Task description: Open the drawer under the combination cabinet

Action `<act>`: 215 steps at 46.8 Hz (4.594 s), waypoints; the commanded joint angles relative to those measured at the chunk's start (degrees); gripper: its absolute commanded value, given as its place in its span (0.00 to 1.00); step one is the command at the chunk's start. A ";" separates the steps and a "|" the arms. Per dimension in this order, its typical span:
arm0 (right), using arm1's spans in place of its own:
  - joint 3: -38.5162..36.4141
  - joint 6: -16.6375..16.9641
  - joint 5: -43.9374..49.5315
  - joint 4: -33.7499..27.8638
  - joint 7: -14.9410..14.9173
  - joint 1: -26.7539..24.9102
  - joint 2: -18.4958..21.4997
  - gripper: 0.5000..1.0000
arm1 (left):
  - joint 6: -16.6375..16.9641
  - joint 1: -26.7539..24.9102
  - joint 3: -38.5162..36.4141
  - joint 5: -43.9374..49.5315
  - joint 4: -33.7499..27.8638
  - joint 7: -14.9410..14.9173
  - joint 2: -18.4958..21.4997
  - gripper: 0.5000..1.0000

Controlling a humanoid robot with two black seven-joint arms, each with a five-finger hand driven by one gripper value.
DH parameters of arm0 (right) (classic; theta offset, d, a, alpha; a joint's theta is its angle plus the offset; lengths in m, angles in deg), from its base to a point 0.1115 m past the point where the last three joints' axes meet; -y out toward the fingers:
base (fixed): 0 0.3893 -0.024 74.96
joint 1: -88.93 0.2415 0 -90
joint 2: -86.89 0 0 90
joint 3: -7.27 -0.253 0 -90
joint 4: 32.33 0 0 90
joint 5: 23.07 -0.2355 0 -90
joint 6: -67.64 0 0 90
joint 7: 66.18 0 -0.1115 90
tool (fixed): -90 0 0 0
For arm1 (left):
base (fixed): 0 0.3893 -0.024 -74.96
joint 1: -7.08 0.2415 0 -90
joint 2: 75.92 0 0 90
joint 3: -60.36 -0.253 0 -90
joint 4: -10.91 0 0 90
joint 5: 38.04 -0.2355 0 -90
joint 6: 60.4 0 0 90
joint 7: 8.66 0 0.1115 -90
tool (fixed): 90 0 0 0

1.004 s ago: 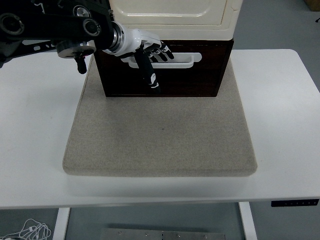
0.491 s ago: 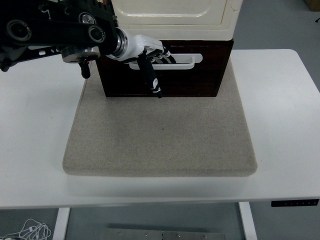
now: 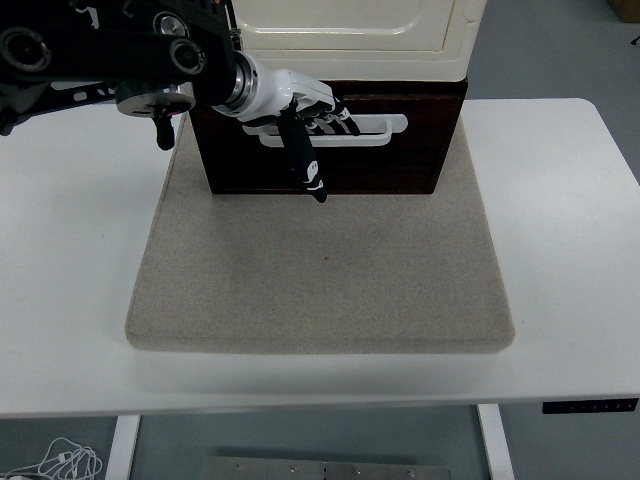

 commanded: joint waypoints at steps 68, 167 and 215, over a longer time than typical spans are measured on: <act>0.00 -0.03 0.00 0.09 -0.02 0.00 0.00 0.86 | -17.50 -3.38 2.71 0.35 -0.71 -0.05 1.95 1.00; 0.00 -0.03 0.00 0.00 -0.02 0.00 0.00 0.85 | -2.30 6.54 70.30 13.88 57.72 19.55 6.26 1.00; 0.09 0.15 0.09 0.09 -0.02 -0.09 0.00 0.85 | -3.70 41.96 70.66 34.46 62.30 12.86 -0.33 1.00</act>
